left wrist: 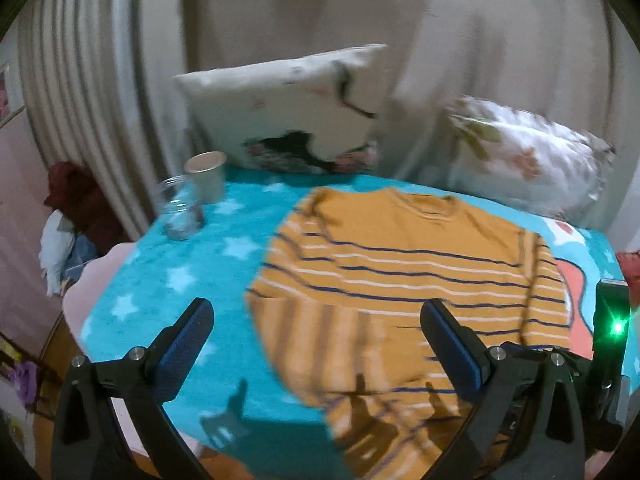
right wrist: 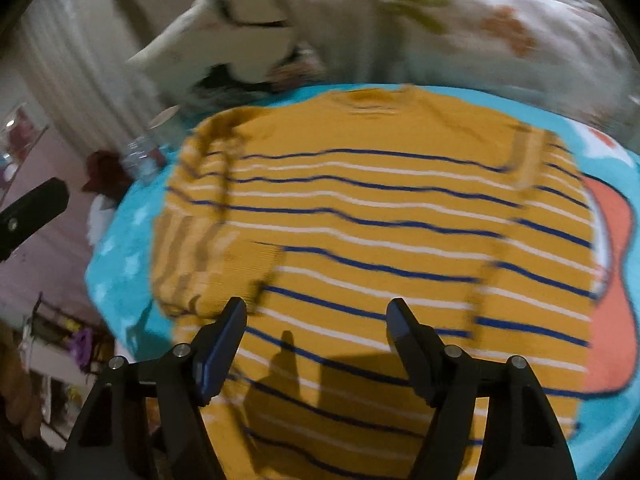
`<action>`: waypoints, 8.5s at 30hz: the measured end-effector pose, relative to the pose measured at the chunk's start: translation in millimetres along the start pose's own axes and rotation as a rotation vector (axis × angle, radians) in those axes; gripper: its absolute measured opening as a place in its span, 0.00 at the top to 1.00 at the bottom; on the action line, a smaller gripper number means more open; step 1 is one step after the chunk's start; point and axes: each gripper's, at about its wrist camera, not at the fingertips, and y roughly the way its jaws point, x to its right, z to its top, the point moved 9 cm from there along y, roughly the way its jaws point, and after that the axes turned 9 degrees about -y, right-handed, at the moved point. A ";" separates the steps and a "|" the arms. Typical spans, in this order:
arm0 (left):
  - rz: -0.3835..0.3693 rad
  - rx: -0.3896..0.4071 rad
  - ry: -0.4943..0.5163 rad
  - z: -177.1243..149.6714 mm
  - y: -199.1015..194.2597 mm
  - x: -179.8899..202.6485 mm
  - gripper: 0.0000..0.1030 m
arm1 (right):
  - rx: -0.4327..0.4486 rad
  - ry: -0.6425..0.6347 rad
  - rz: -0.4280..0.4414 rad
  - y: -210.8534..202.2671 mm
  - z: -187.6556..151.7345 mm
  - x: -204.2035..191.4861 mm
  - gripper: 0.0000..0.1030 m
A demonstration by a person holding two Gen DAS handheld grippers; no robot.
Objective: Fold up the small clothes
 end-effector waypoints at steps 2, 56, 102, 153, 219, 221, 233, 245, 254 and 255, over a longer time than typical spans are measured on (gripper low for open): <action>0.022 0.003 -0.006 5.5 1.1 -21.8 0.00 | -0.003 -0.008 0.046 13.3 7.9 -21.2 0.25; 0.023 -0.027 -0.038 55.8 36.0 -130.8 0.00 | -0.152 0.160 0.438 70.0 23.0 -99.8 0.54; 0.058 -0.031 0.088 -28.5 -10.5 116.9 0.00 | 0.008 0.126 -0.297 -117.7 -37.3 219.5 0.51; -0.043 -0.114 0.164 -19.0 -5.6 44.9 0.00 | -0.038 0.186 -0.203 -31.9 -14.2 34.6 0.32; -0.105 -0.284 0.044 -79.4 14.7 147.9 0.00 | -0.064 0.624 -0.528 -159.8 -176.4 284.2 0.29; -0.103 -0.300 0.030 -85.3 17.0 152.4 0.00 | -0.062 0.667 -0.530 -164.6 -194.0 297.7 0.29; -0.054 -0.294 -0.010 -90.9 11.7 142.4 0.00 | 0.017 0.630 -0.243 -137.7 -178.0 282.6 0.87; 0.050 -0.173 -0.143 -38.3 12.8 27.0 0.00 | 0.248 0.609 -0.537 -290.3 -106.0 383.6 0.89; 0.070 -0.136 -0.181 -16.4 17.3 -41.3 0.00 | 0.192 0.333 -0.239 -186.9 52.4 235.7 0.89; 0.074 -0.135 -0.183 -15.4 18.4 -49.7 0.00 | 0.176 0.304 -0.189 -163.6 70.0 210.1 0.89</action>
